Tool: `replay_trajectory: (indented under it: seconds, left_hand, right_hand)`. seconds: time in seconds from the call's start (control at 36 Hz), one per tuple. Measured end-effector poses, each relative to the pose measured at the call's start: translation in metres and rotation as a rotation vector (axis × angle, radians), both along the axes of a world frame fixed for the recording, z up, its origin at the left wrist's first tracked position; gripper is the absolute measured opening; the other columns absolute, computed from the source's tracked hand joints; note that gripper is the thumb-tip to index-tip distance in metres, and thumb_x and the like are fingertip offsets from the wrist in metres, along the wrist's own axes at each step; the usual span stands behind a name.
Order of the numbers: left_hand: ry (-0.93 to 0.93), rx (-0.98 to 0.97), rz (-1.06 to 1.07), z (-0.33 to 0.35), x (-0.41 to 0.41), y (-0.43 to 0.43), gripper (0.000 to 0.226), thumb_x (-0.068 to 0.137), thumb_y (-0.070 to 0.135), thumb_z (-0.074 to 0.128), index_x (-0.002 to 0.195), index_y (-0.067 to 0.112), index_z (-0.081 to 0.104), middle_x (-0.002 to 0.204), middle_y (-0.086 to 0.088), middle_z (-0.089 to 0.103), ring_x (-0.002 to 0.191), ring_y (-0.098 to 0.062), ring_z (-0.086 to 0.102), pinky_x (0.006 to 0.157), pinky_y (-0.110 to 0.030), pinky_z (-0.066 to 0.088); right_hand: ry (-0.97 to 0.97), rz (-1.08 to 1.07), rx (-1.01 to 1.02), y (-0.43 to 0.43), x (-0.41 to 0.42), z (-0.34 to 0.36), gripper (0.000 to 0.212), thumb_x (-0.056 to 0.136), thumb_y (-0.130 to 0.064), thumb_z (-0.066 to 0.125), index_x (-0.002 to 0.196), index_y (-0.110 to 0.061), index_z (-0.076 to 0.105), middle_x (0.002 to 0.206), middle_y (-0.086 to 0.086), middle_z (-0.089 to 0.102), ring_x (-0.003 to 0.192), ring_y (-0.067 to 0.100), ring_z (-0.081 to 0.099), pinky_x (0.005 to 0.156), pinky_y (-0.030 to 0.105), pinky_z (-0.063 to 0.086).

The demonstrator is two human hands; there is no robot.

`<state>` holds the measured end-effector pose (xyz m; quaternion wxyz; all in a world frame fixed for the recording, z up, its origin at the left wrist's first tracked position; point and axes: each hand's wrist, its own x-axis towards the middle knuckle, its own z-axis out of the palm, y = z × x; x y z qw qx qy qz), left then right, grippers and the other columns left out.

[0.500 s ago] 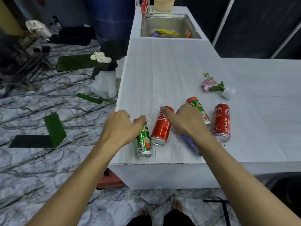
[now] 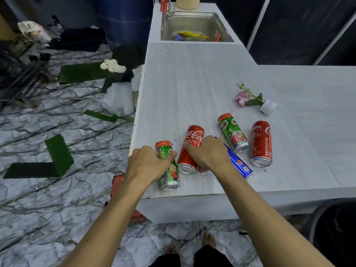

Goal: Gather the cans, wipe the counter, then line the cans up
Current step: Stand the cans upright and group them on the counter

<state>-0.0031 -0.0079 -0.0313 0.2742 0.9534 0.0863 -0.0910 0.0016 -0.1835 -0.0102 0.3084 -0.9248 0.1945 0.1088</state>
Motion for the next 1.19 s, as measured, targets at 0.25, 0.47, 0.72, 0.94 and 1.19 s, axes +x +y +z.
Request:
replay_trajectory:
  seconds: [0.25,0.47,0.72,0.94,1.19]
  left_hand:
    - [0.027,-0.009,-0.005,-0.006,0.0,-0.003,0.065,0.073,0.08,0.067,0.066,0.015,0.066,0.069,-0.007,0.065,0.073,-0.022,0.064,0.054,-0.03,0.043]
    - [0.066,-0.014,0.037,-0.004,0.001,-0.002,0.061,0.074,0.074,0.073,0.062,0.015,0.062,0.065,-0.005,0.064,0.062,-0.019,0.062,0.046,-0.026,0.033]
    - [0.027,-0.211,0.044,0.006,-0.003,0.004,0.048,0.08,0.058,0.078,0.063,0.014,0.07,0.058,-0.001,0.069,0.059,-0.015,0.067,0.054,-0.026,0.045]
    - [-0.129,-0.313,0.051,0.012,-0.01,0.014,0.028,0.078,0.056,0.081,0.076,0.03,0.073,0.066,0.025,0.07,0.063,0.008,0.065,0.051,-0.021,0.044]
    - [-0.308,-0.389,0.048,0.024,-0.008,0.021,0.028,0.076,0.052,0.083,0.097,0.037,0.071,0.082,0.027,0.07,0.079,0.015,0.065,0.062,-0.006,0.045]
  right_hand:
    - [0.002,-0.028,0.078,0.005,0.0,-0.007,0.063,0.086,-0.061,0.069,0.12,-0.009,0.059,0.108,0.011,0.069,0.088,0.027,0.071,0.079,0.042,0.062]
    - [0.026,-0.011,0.069,0.006,0.003,-0.007,0.065,0.083,-0.057,0.074,0.126,-0.011,0.058,0.114,0.01,0.068,0.096,0.026,0.07,0.085,0.042,0.061]
    - [-0.043,0.002,0.081,0.009,-0.003,-0.015,0.042,0.082,-0.059,0.073,0.086,-0.021,0.056,0.074,-0.008,0.058,0.062,0.005,0.06,0.05,0.02,0.043]
    - [-0.209,0.004,0.147,0.015,-0.019,-0.006,0.042,0.079,-0.061,0.074,0.092,-0.022,0.064,0.082,-0.009,0.069,0.065,0.001,0.065,0.055,0.016,0.049]
    - [-0.395,0.005,0.245,0.013,-0.026,0.003,0.061,0.065,-0.064,0.074,0.109,-0.028,0.054,0.083,-0.024,0.058,0.077,-0.007,0.064,0.056,0.007,0.05]
